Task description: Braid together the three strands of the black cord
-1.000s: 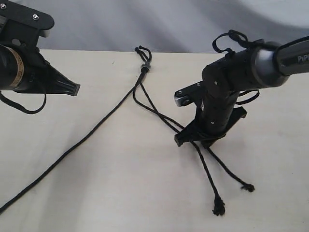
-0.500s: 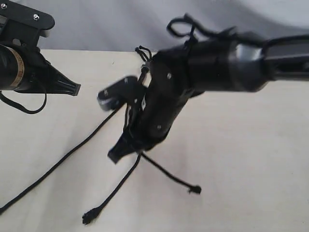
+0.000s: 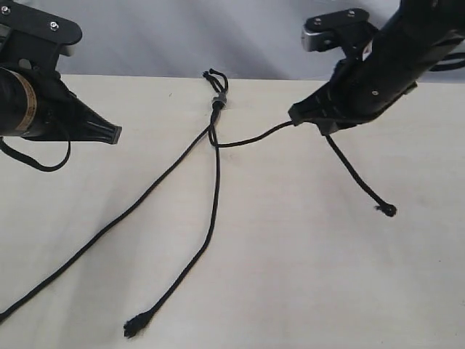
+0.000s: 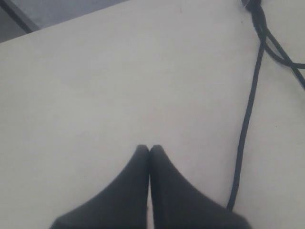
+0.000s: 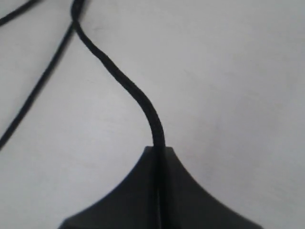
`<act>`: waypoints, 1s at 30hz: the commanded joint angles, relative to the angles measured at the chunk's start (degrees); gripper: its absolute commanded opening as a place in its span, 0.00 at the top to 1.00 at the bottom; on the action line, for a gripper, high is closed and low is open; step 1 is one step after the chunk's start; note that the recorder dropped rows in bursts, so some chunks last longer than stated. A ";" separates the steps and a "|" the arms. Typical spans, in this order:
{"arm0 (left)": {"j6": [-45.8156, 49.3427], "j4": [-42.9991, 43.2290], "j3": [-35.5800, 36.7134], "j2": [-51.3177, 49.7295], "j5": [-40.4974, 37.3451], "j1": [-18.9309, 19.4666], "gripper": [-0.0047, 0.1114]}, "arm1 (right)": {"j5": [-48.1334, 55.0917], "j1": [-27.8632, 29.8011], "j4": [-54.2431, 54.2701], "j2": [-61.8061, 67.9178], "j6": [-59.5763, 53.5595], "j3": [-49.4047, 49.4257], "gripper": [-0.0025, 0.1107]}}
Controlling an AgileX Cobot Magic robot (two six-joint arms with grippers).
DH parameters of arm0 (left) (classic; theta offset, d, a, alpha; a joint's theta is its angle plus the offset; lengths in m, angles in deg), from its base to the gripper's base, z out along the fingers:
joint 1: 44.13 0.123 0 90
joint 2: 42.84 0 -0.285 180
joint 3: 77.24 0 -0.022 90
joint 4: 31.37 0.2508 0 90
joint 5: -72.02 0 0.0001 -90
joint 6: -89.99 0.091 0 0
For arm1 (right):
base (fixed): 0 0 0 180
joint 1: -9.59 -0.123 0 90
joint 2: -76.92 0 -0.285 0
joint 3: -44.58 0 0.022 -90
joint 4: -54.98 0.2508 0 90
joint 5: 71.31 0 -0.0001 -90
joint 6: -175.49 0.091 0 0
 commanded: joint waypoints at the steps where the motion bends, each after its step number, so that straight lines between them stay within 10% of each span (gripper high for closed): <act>1: 0.17 -0.94 -0.24 0.46 0.93 0.09 0.96 | -6.09 3.96 1.17 2.68 0.48 4.40 0.98; 16: 0.17 -2.07 1.46 0.46 11.21 0.09 0.96 | -12.53 4.54 0.74 13.58 1.13 6.90 0.97; 25: 0.17 -4.75 1.46 -1.81 14.62 0.09 0.96 | -10.42 4.54 0.48 13.32 1.72 4.84 0.35; 30: 5.44 -12.76 1.46 -7.80 14.89 -1.19 0.87 | -6.66 4.66 -4.85 6.83 -0.39 1.97 0.23</act>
